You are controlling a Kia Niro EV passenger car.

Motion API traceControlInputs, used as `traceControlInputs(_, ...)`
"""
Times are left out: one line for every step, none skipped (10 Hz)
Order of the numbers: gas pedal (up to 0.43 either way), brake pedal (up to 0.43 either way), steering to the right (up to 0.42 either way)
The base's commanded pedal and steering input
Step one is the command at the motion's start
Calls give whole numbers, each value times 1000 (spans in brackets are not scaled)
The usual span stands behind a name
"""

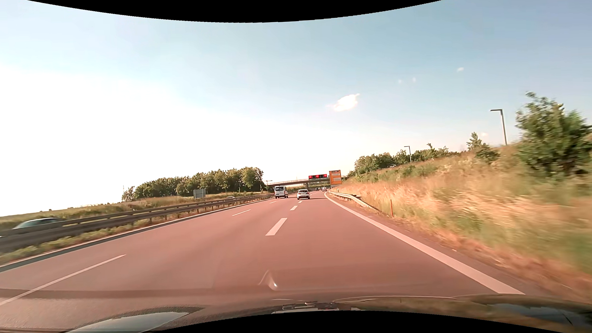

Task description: Follow the waypoints while adhering to traffic rules and regulations

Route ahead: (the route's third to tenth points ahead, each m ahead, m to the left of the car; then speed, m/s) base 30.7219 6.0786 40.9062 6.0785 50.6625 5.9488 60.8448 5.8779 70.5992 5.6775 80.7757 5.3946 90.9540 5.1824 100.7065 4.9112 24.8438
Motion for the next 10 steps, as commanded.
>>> traceControlInputs(319,6,-1)
traceControlInputs(319,6,-1)
traceControlInputs(319,6,-1)
traceControlInputs(311,6,-1)
traceControlInputs(311,6,-1)
traceControlInputs(299,6,-1)
traceControlInputs(299,6,-1)
traceControlInputs(287,6,-1)
traceControlInputs(268,6,-1)
traceControlInputs(260,6,0)
